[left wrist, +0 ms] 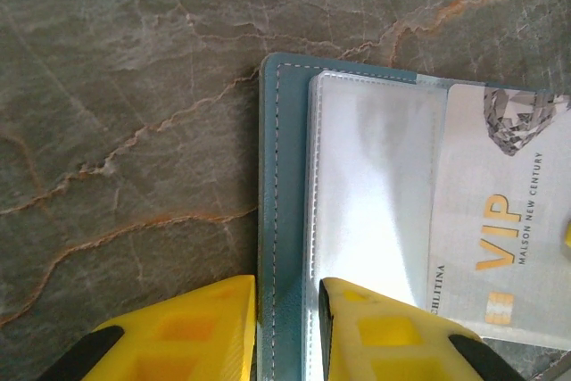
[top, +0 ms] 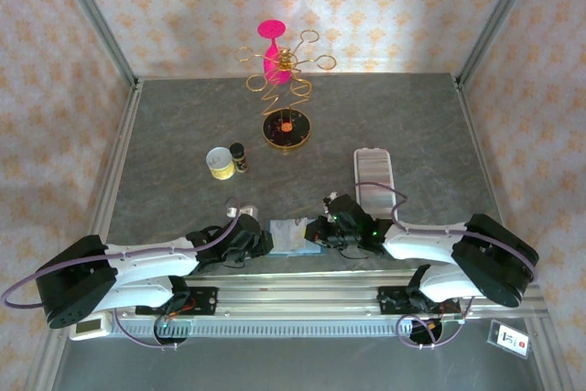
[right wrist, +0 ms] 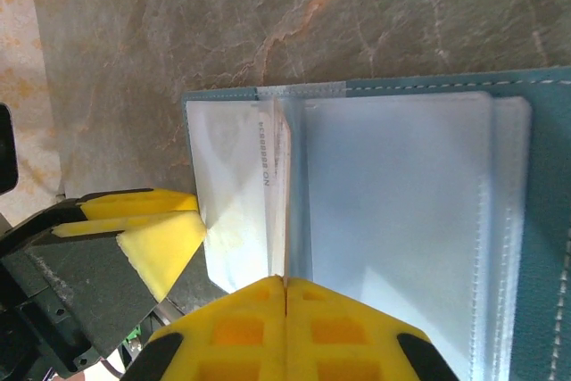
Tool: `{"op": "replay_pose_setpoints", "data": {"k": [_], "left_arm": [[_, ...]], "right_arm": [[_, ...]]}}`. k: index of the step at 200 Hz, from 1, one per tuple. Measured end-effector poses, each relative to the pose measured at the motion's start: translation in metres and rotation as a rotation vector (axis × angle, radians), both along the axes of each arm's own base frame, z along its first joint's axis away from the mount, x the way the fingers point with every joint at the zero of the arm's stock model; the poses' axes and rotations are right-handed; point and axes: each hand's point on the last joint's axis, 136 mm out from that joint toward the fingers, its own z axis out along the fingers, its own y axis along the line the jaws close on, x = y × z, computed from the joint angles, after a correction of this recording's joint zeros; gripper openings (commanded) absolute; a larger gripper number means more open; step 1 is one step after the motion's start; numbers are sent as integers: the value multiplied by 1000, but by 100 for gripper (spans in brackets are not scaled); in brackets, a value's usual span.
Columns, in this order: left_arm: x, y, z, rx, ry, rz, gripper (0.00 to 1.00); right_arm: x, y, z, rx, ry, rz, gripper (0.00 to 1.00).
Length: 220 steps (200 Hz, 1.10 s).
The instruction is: Put the credit cards into the card holder
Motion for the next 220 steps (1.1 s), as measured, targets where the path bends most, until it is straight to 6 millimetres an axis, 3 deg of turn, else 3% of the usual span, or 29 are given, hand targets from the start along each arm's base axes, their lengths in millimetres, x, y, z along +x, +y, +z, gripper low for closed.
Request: {"op": "replay_pose_setpoints", "data": {"k": [110, 184, 220], "left_arm": [[0, -2, 0, -12, -1, -5, 26], [0, -2, 0, -21, -8, -4, 26], [0, -2, 0, -24, -11, -4, 26]], "right_arm": [[-7, 12, -18, 0, 59, 39, 0], [-1, 43, -14, -33, 41, 114, 0], [0, 45, -23, -95, 55, 131, 4]]}}
